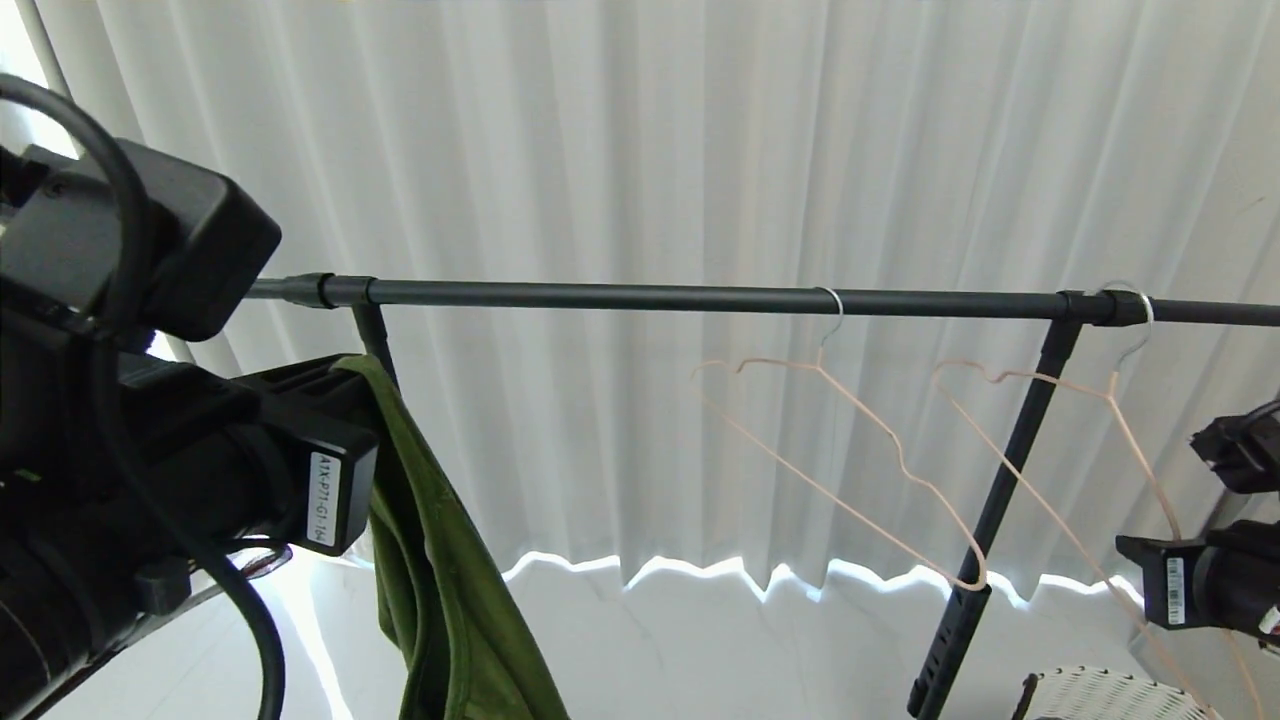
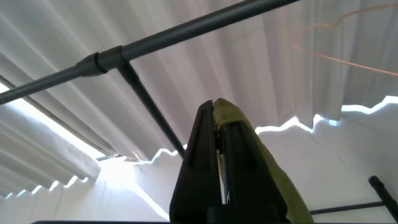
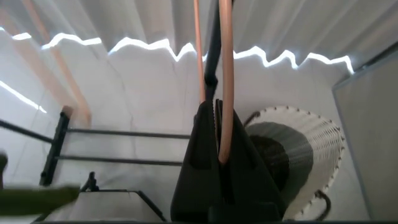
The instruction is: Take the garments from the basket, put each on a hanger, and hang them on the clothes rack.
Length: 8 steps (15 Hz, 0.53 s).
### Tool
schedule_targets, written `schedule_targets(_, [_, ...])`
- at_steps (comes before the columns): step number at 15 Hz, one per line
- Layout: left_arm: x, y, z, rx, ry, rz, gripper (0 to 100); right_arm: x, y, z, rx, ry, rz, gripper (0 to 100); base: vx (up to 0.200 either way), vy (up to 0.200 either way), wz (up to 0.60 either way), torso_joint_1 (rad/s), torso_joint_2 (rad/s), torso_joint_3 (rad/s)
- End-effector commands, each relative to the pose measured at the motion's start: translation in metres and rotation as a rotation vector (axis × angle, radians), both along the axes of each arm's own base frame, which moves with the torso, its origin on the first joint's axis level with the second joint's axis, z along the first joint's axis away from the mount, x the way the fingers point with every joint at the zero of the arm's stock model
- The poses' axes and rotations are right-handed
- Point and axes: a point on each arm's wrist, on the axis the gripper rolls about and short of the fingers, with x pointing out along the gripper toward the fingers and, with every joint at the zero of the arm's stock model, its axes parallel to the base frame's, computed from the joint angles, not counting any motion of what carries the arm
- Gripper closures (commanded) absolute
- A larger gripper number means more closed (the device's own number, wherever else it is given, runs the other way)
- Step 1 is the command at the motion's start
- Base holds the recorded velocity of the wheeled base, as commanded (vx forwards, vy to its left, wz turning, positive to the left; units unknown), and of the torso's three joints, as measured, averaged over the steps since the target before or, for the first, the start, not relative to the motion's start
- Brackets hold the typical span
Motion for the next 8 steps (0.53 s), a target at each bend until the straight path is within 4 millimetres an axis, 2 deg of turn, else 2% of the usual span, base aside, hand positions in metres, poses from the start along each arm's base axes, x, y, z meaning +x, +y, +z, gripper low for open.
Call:
schedule_targets(1, [-0.002,0.002,-0.002,0.002,0.002,0.0,100,-0.018,-0.004,0.002,0.005,-0.032,0.003,100,-0.2,0.0,0.0,-0.002,0.0,0.012])
schedule_targets(4, [-0.006,0.007,-0.008,0.013,0.011,0.0,100,-0.032,-0.007,0.004,-0.001,-0.023,0.013,100,-0.2,0.0,0.0,-0.006,0.0,0.007])
schedule_targets(8, [-0.008,0.01,-0.013,0.02,0.017,0.002,100,-0.035,-0.003,0.007,0.006,-0.043,0.045,100,-0.2,0.0,0.0,0.0,0.0,0.001])
